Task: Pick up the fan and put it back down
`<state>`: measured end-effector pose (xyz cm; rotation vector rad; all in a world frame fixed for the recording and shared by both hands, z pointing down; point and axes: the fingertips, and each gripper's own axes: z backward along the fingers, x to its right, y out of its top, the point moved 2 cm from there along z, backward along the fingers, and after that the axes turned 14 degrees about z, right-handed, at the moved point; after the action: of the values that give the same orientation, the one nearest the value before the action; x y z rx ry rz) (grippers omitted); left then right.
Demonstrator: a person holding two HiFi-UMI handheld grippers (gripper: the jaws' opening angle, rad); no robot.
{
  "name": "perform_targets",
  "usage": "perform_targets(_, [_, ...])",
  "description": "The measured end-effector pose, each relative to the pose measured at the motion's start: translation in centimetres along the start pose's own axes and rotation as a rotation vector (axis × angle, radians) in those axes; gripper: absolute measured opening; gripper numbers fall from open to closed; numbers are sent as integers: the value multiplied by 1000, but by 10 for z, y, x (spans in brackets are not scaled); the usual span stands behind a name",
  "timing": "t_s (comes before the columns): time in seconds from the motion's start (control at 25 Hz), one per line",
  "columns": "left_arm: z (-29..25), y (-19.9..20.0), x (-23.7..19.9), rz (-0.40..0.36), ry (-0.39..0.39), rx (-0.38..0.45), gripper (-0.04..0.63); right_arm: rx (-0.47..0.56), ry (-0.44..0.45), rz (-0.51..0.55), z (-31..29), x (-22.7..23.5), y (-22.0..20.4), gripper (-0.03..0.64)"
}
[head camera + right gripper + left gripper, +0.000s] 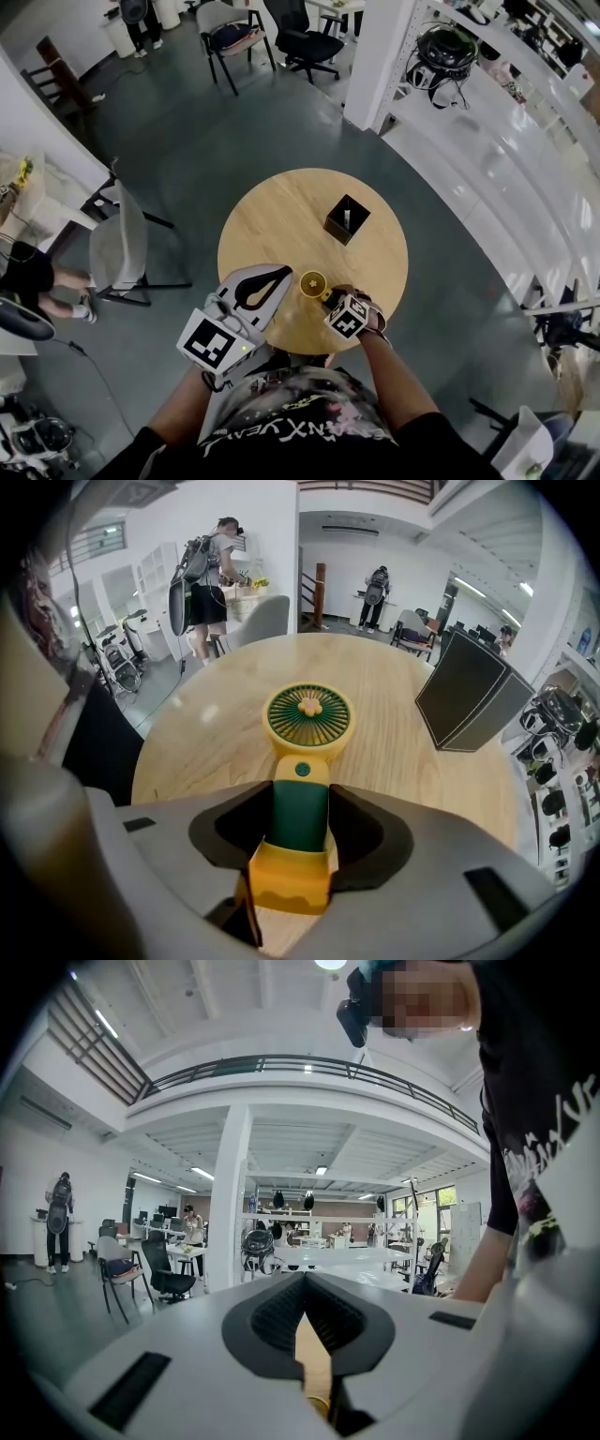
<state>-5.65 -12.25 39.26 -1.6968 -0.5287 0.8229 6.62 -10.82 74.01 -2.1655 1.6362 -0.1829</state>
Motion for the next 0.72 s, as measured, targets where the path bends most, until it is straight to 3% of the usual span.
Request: perform_targets(0.72, [-1,-1,1,3,3,-11,17,10,-1,9,2,-1,0,186])
